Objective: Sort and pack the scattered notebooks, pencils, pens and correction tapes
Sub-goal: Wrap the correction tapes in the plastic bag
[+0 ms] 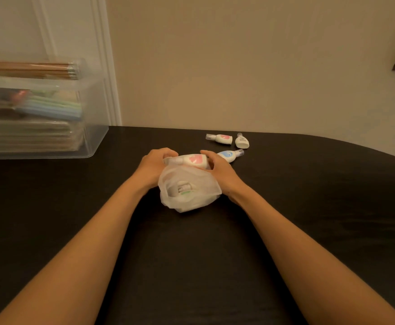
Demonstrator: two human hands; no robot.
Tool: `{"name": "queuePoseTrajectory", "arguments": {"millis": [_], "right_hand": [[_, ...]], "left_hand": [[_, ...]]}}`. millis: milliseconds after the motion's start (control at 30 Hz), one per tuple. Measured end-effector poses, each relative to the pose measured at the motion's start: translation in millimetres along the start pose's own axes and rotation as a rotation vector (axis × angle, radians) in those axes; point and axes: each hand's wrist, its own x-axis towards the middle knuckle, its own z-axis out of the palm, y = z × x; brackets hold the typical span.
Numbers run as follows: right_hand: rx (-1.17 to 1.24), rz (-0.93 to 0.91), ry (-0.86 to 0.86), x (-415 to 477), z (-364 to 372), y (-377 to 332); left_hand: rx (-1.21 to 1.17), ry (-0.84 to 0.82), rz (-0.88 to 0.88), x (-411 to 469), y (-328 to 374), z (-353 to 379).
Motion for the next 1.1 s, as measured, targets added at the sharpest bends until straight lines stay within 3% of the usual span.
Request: {"name": "queuePoseTrajectory", "arguments": {"millis": [200,333,500,667,867,1100], "right_hand": [[-0.011,-0.001,0.041,12.8,-1.1,1.6],[-0.058,-0.105,0.09,14.2,1.7,1.4],[-0.15,-0.089,0.309,13.3,8.5,5.2],[-0.344,-0.204,0.326,3.8,7.5,4.2],[-0.444,-0.371,0.334,-7.3,6.5,-2.8],[-0.41,-0.327,0.378,-2.2,7.6,0.8]], "left_hand": [[-0.055,0.129,0.039,15.9,-4.5,0.6],[-0.014,0.156,0.088,18.4,-6.2,4.4],[0.02,0.158,0.132,16.8,-5.3,12.4],[0.067,0.248,0.162,13.8,0.7,16.2],[0.225,0.145,0.064,20.7,-1.2,7.7],[0.343,0.12,0.068,26.0,1.6,4.6]]}}
